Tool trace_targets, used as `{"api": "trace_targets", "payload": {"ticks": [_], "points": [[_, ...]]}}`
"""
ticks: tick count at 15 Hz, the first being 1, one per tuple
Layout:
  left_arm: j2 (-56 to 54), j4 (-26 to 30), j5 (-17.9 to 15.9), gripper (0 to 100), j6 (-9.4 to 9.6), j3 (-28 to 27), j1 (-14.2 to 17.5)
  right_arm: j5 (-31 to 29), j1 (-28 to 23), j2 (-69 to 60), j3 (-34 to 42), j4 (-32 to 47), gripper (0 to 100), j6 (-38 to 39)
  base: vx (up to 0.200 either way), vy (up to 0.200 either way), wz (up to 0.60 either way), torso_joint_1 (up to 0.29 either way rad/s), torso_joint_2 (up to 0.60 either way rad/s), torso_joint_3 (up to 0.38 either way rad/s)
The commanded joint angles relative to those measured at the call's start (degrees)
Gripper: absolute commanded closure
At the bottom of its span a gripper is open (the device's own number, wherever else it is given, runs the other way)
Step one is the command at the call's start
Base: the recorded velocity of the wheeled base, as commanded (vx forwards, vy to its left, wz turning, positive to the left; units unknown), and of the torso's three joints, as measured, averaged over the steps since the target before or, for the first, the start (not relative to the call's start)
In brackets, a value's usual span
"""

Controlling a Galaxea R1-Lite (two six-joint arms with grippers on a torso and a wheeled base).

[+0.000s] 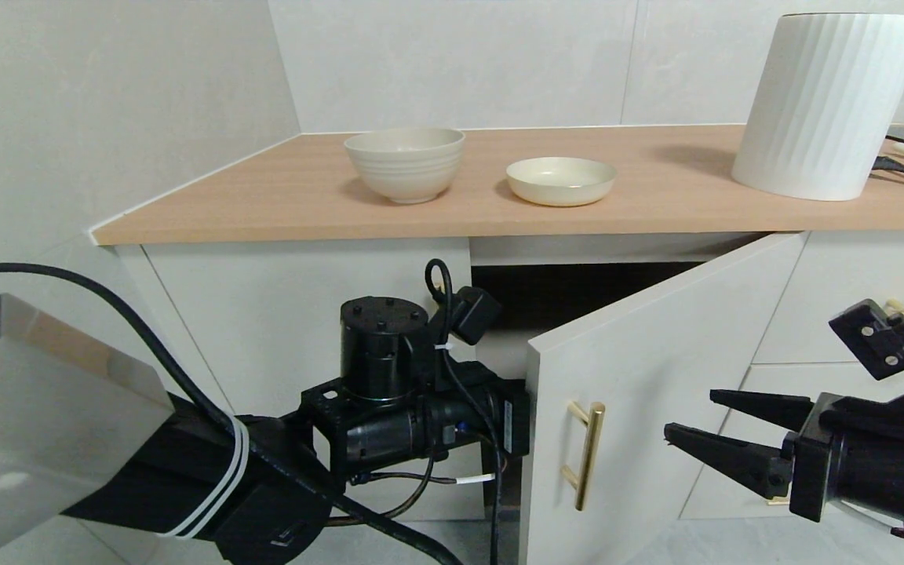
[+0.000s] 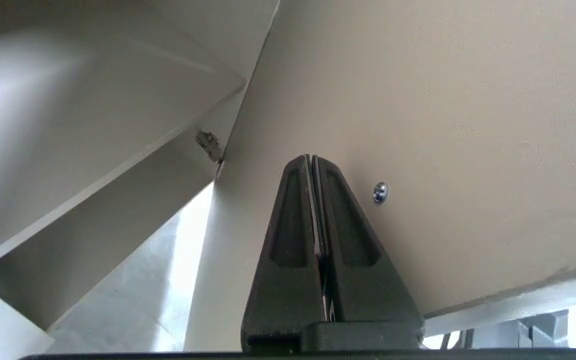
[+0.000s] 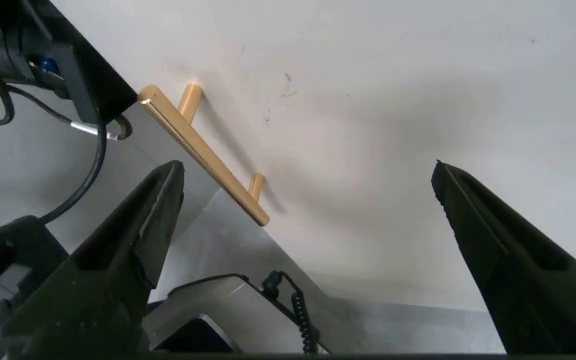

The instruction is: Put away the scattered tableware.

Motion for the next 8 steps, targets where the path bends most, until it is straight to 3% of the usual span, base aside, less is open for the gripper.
{"api": "trace_targets", "payload": {"ticks": [1,4,8], "points": [[-0.37,0.01,-0.01,100,-0.01,0.01,0.00,0.03,0.10,0.13,0.05,-0.03,0,0.01,0.000,0.000,0.00,0.000,0.00,0.000],[0.15,0.01,-0.19,100,-0.01,-0.78,-0.62,0.03,0.10,-0.05,0.13,-0.03,0,0.01,-0.200,0.000,0.00,0.007,0.00,-0.004],[1.39,0.63,-0.10,100,-0.10,-2.89,-2.55,-0.32,0.01,-3.83,-0.04,0.06,0,0.10,0.000,0.000,0.00,0.000,0.00,0.000]]}}
